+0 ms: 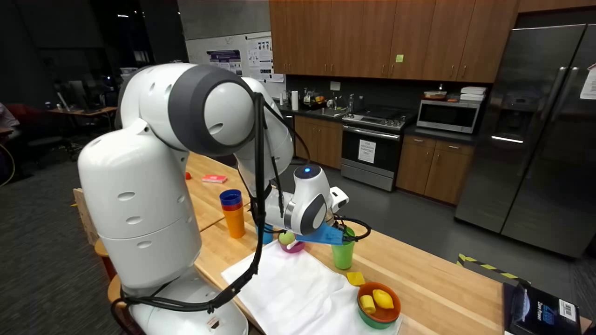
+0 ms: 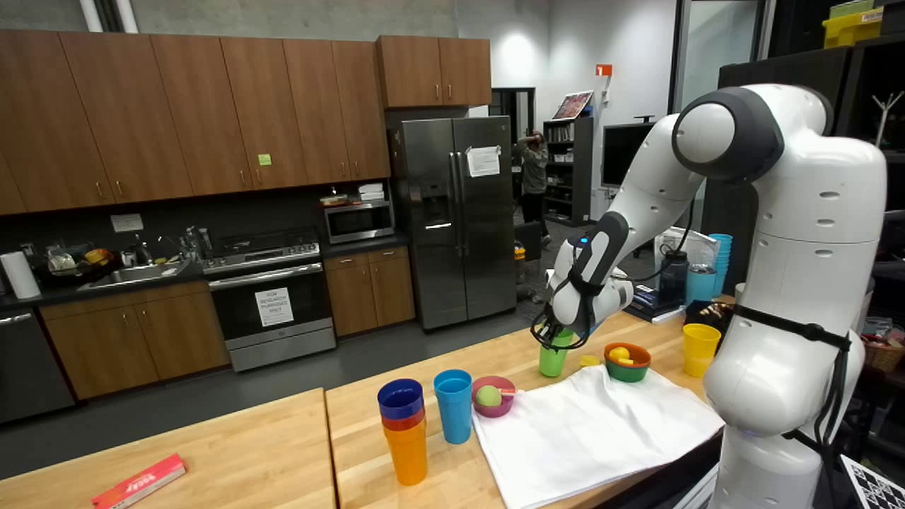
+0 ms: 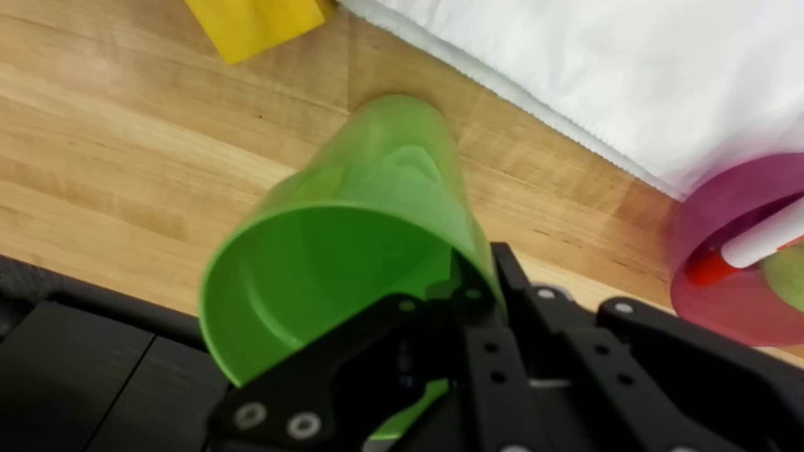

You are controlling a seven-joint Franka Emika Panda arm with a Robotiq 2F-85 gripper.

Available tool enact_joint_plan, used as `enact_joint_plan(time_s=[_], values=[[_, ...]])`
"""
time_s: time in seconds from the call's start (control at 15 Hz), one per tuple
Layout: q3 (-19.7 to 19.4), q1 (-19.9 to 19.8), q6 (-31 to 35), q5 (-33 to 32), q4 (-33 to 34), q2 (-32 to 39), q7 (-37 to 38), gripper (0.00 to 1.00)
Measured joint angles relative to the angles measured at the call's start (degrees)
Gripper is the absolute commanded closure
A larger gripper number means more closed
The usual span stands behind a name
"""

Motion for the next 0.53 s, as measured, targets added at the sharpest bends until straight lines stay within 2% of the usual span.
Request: enact_joint_plan(time_s=[0.2,0.53], values=[[-1.5,-1.3,4.5,-6.4,0.0,1.6,2.9,0.98],[-4.1,-0.9,6.2,-9.7,0.3,3.2,3.6,0.98]])
